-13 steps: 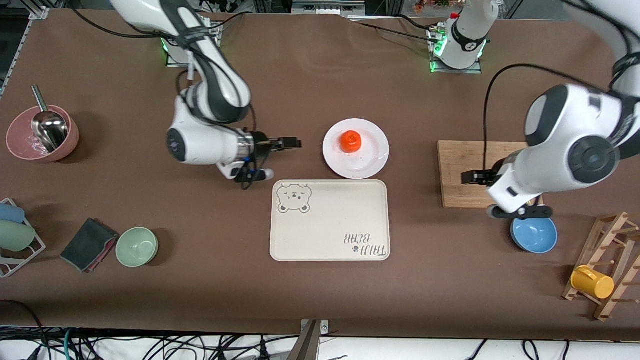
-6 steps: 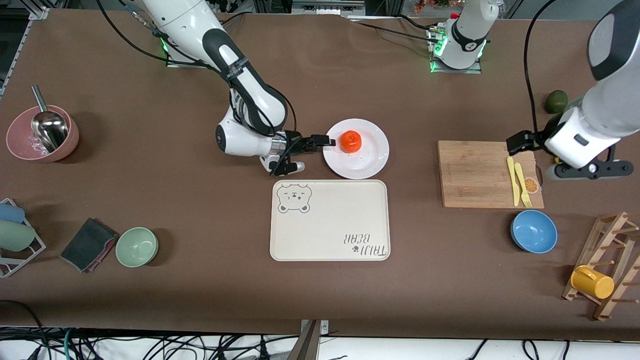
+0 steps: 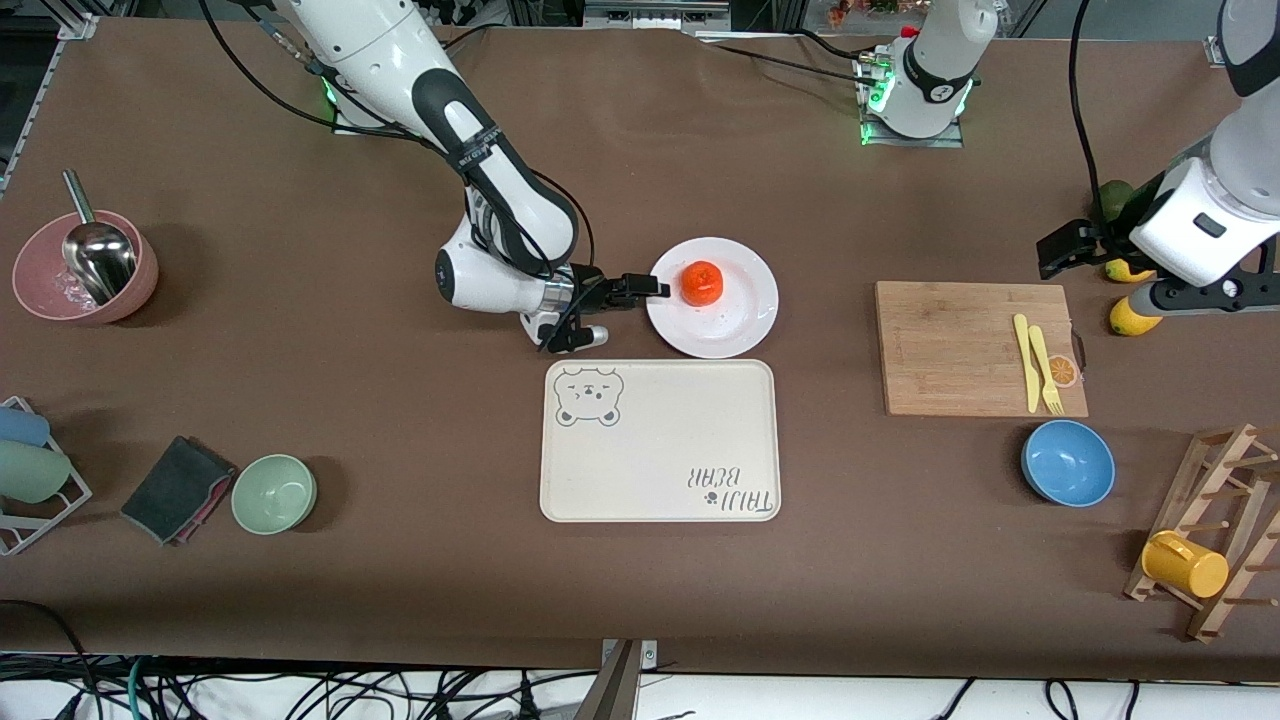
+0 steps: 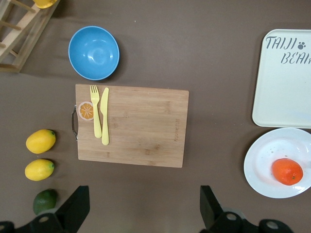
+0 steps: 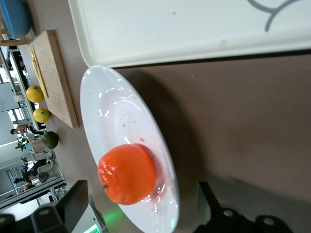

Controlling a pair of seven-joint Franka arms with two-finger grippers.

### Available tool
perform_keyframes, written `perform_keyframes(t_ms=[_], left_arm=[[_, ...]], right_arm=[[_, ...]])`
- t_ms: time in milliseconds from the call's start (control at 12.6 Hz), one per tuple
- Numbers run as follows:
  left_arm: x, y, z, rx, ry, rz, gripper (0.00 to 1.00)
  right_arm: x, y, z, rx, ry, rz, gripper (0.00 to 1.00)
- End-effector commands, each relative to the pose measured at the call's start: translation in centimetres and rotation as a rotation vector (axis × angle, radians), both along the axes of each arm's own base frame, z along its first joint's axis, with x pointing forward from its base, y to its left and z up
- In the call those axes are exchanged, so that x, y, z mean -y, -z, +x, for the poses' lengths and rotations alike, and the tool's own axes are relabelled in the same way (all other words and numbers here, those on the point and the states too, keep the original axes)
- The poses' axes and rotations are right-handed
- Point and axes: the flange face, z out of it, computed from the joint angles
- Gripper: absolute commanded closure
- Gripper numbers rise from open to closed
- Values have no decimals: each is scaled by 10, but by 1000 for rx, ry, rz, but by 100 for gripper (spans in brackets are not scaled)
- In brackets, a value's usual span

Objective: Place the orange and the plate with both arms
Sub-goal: 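Close the right gripper on the plate rim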

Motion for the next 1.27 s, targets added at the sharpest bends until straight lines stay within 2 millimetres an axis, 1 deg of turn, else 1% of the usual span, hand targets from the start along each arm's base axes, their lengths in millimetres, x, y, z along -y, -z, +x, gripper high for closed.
perform_keyframes(t_ms=[0,80,239,319,398,478,717,797,876,956,1036,1116,1195], left_arm=[[-7,-1,-6,4,22,-28,0],[-11,2,-5,-1,35,-33,0],[-14,3,-5,-2,29,-35,0],[-14,4,-5,-4,29,-35,0],[-15,3,-4,7,24,-36,0],[-15,1,0,39,19,-35,0],[-14,-2,2,62,23,-47,0],[-11,-3,2,61,21,-71,0],[-11,-4,2,61,22,-74,0],[-11,-5,1,61,25,-76,0],[-11,-5,0,55,68,-80,0],[-13,-4,0,52,125,-86,0],[-14,-4,0,51,126,-86,0]], right_arm=[[-7,19,3,7,18,15,14],[-10,21,2,4,16,18,20],[-16,19,0,18,6,14,43],[-16,20,0,27,6,9,53],[-16,24,-1,26,6,6,58],[-16,26,-2,27,2,4,61],[-18,27,-4,52,-23,11,73],[-17,28,-5,62,-32,13,81],[-17,28,-5,71,-40,15,91],[-17,27,-4,74,-42,17,97],[-17,27,-4,77,-49,16,100],[-16,25,-2,86,-53,16,100],[-13,24,1,95,-57,22,100]])
